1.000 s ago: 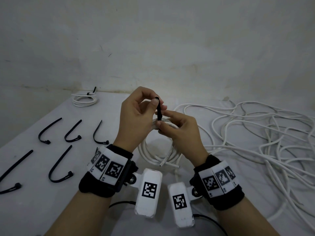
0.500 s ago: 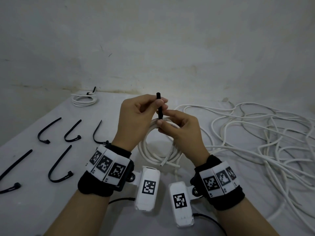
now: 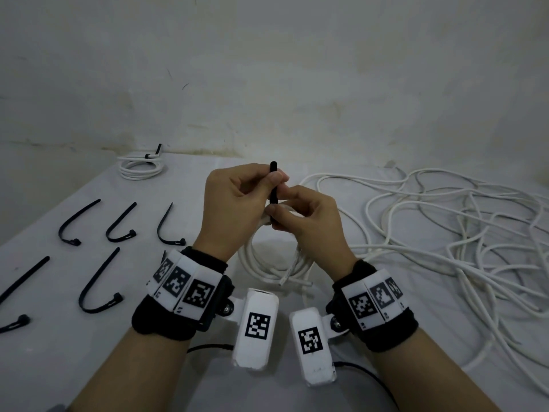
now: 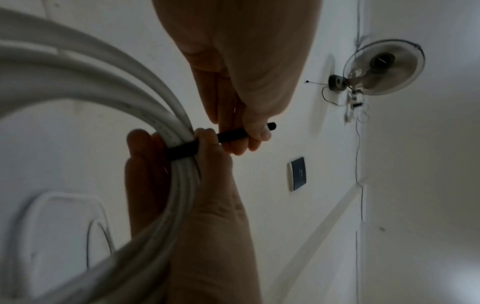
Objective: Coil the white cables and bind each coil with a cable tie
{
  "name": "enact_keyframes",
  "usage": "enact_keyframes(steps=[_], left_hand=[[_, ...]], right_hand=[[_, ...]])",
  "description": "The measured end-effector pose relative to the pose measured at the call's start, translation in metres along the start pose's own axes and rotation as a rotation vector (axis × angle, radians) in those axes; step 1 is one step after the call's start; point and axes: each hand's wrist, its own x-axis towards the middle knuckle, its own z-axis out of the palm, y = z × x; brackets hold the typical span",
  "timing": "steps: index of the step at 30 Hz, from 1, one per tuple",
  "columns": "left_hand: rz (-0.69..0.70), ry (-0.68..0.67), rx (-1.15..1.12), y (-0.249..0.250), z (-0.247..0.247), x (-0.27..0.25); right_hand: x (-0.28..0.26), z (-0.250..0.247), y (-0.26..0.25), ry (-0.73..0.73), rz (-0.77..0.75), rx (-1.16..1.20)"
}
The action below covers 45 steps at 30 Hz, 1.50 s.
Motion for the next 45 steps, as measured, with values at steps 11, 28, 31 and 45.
enact_keyframes(steps=[11,28,31,45], left_hand=[[-0.462,-0.304,0.048,-0.015,-0.004,0.0],[-0.454,-0.241,-0.132,-0.01,0.004,0.0],[-0.452,-0.273,-0.103,-0.008,-0.001,0.002],[-0.698,-0.015,0.037,-0.029,-0.042,0.046]], right_hand=[[0.007,-0.019,-0.007,0.213,0.011,0.097],[0.009,-0.01,-0.02,0.299,0.199,0.201],[0.018,-0.01,-0.028,0.335,0.198,0.309],[0.061,0.003,0.023,0.184,0.302,0.037]])
